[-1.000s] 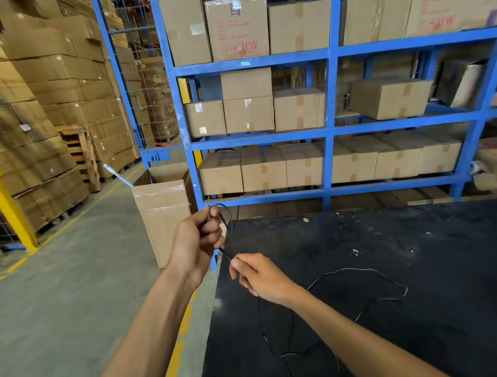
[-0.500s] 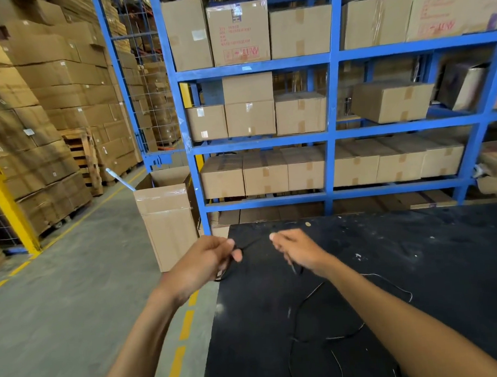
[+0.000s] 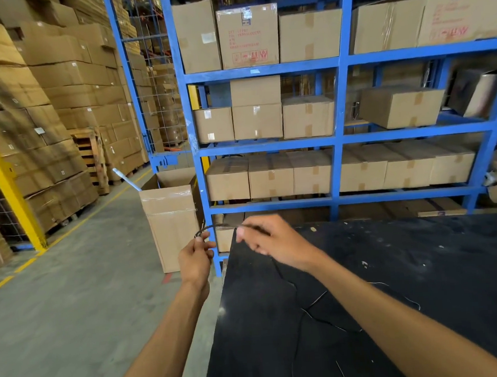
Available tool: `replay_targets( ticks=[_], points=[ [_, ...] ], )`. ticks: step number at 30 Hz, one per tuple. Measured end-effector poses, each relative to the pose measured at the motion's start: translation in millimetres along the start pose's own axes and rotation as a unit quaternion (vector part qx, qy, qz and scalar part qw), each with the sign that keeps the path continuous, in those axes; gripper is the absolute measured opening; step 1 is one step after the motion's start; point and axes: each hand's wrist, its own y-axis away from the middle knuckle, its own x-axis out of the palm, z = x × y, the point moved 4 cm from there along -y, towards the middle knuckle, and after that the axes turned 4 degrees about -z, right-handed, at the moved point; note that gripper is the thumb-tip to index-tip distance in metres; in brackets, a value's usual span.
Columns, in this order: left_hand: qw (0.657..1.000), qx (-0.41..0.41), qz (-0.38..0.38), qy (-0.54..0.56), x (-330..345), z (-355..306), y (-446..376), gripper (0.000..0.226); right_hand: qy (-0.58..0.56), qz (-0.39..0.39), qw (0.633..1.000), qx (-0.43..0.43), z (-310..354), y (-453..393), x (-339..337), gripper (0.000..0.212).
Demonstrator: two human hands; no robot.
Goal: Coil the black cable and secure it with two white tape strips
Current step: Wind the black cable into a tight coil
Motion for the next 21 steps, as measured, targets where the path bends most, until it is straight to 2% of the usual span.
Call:
replay_targets(
  ticks=[2,6,8,11,13,16,18,21],
  points=[
    [0.994,-0.035,0.027,0.104,5.0,-11.6,-12.6,0.034,-0.002,0.017,1.0,-0.003,-6.7,7.6,19.7,0.021],
    [0.953,-0.084,0.115,0.269,13.1,-53.9,-30.3,0.034,0.018,0.078,0.997,0.009,-30.1,29.4,48.9,0.024],
    [0.928,-0.104,0.134,0.331,16.9,-78.0,-25.4,0.035,-0.004,0.105,0.993,0.049,-47.4,36.7,59.8,0.026],
    [0.906,-0.117,0.175,0.367,14.0,-111.3,-15.1,0.031,-0.053,0.1,0.983,0.142,-82.1,40.0,62.0,0.029],
    [0.91,-0.1,0.214,0.341,6.1,-129.1,-13.5,0.023,-0.047,0.074,0.977,0.195,-107.6,39.6,51.7,0.031],
    [0.937,-0.074,0.258,0.221,-2.9,-139.9,-5.6,0.009,0.048,0.012,0.981,0.189,-126.6,29.5,26.9,0.029],
    [0.944,-0.073,0.289,0.141,-3.7,-136.4,3.6,0.012,0.106,-0.016,0.976,0.191,-125.4,13.3,9.2,0.029],
    [0.951,-0.055,0.303,0.008,-3.5,-121.2,7.8,0.028,0.051,-0.093,0.963,0.249,-119.8,-11.9,-20.4,0.03]
  ],
)
